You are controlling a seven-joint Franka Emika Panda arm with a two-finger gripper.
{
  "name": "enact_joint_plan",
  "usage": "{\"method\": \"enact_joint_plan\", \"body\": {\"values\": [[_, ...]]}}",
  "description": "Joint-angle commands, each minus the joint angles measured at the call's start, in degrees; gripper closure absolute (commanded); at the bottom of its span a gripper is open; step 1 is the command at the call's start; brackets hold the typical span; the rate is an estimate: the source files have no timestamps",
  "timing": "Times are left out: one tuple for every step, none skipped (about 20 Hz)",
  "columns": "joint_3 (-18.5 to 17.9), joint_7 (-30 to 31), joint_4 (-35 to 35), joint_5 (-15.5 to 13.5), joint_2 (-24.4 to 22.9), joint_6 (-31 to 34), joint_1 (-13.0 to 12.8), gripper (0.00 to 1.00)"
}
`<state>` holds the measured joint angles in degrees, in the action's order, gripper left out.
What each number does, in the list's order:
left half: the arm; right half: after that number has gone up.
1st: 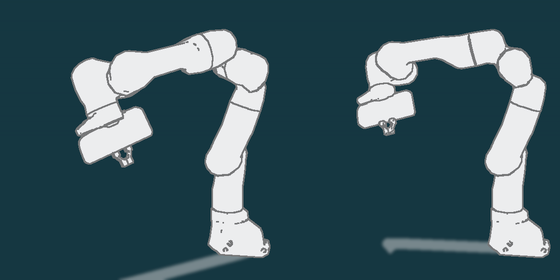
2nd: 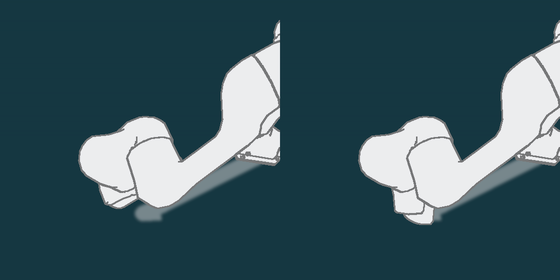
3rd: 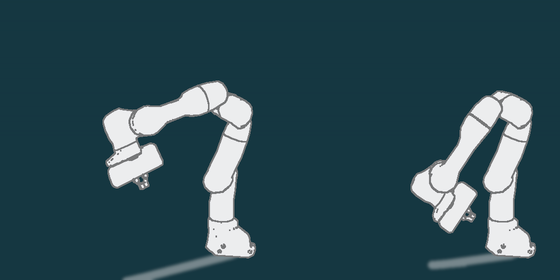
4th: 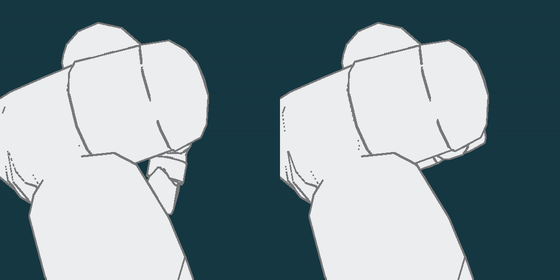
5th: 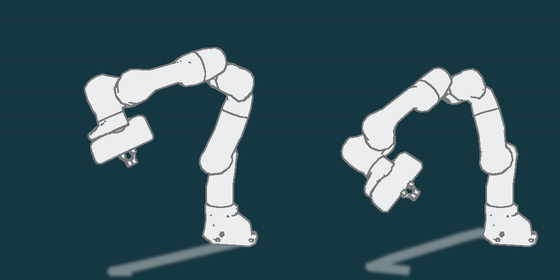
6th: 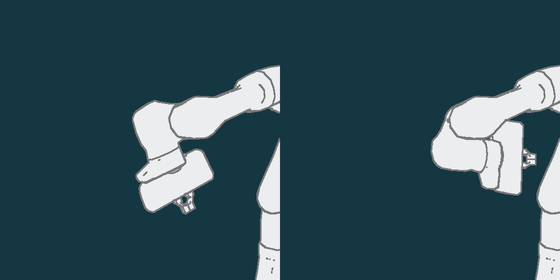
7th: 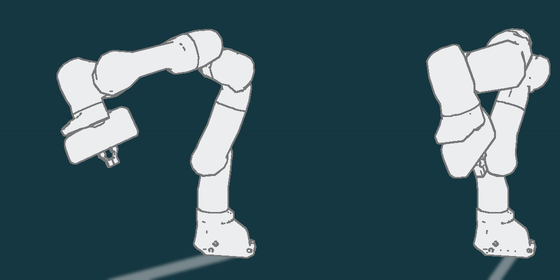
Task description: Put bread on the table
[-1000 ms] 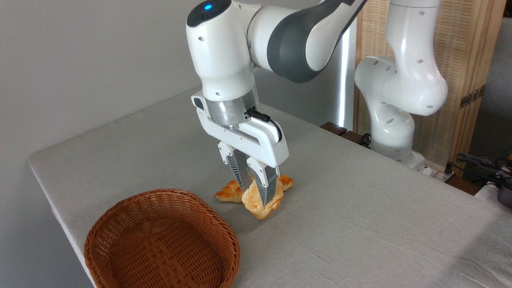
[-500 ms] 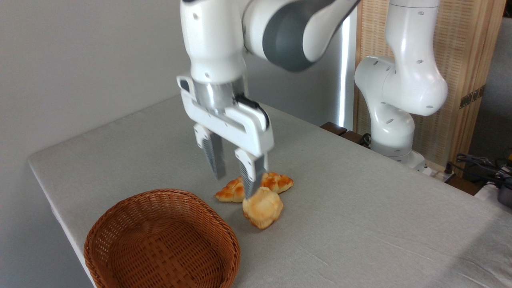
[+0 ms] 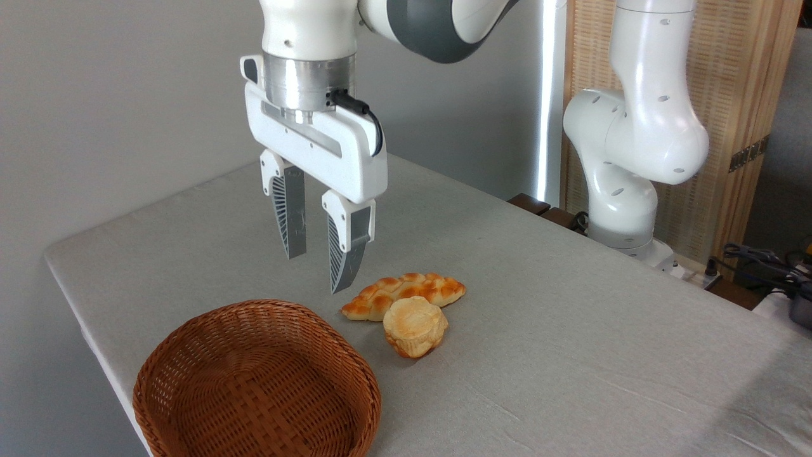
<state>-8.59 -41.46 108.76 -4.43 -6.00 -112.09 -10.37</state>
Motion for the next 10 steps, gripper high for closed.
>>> {"method": "enact_joint_plan", "body": {"values": [[-0.5,-1.8,-0.7,-0.2,0.5,-0.5,-0.2,0.0],[-0.5,-2.0,-0.7,0.1,0.6,-0.4,-0.3,0.0],[-0.4,-2.0,-0.7,0.2,0.8,-0.4,-0.3,0.0],[-0.4,-2.0,-0.7,0.2,0.8,-0.3,-0.3,0.0],[-0.4,-2.0,-0.7,0.2,0.7,-0.3,-0.3,0.0],[-0.4,-2.0,-0.7,0.2,0.8,-0.3,-0.3,0.0],[-0.4,-1.8,-0.6,0.1,0.8,-0.2,-0.3,0.0],[-0.4,-1.6,-0.6,-0.1,0.8,-0.2,-0.3,0.0],[-0.6,-1.9,-0.6,-0.7,0.7,-0.2,-0.2,0.0],[-0.9,-1.9,-0.7,-0.8,0.6,-0.2,-0.2,0.0]]}}
